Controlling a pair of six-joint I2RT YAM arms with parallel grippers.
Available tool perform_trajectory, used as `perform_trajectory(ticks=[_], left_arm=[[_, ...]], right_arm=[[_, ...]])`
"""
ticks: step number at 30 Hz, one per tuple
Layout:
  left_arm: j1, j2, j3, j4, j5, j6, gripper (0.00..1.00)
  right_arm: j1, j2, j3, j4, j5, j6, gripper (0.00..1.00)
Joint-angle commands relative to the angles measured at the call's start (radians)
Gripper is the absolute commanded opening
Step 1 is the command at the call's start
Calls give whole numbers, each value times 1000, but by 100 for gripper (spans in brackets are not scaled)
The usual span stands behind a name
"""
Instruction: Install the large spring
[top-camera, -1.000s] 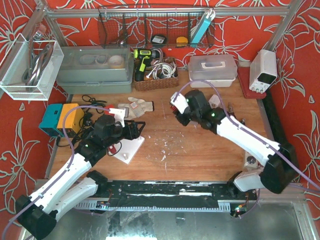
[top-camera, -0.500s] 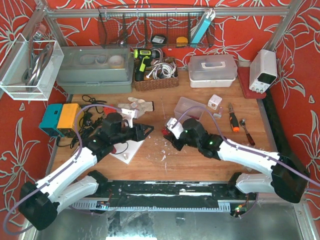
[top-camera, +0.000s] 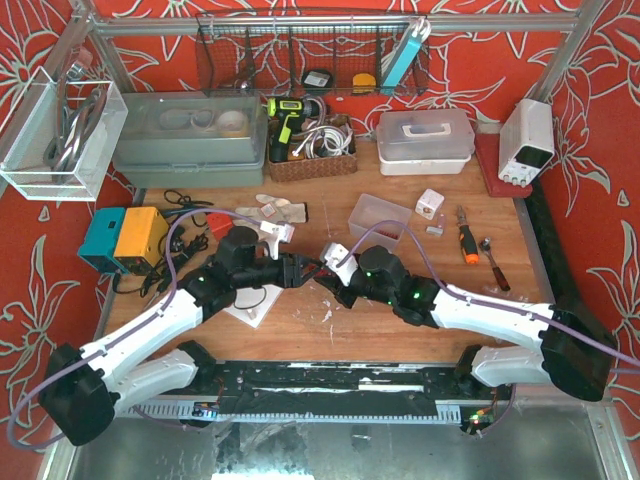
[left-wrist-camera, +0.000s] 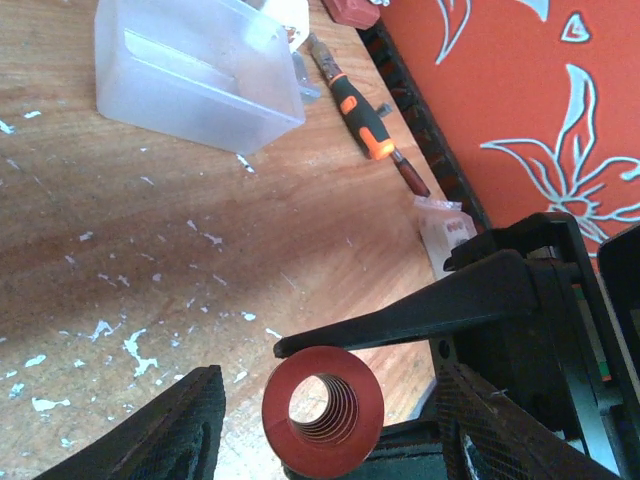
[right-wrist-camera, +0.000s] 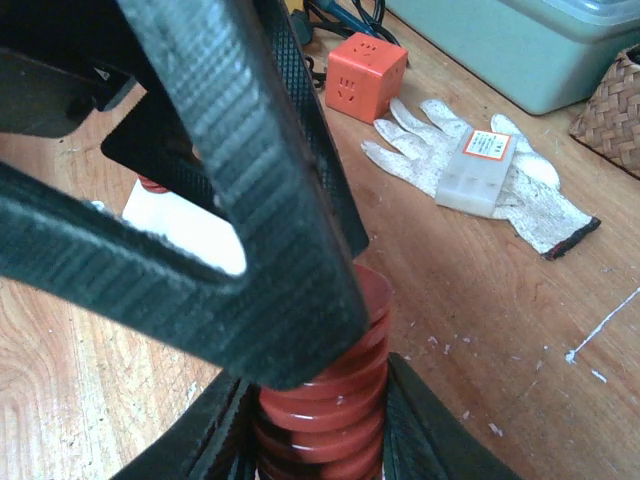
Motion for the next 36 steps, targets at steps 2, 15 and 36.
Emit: perform_trajectory(ticks=[2,15,36], left_arm=[[-9,25,-1,44,60,-13,59],[-12,86,5,34,70,-10,50],[-11,-2,19,-96,-109,-7,0]], right_arm=[[13,9,12,60,34,-14,0],[23,35,20,64,39,-22,0],[28,52,41,19,77,-13,53]])
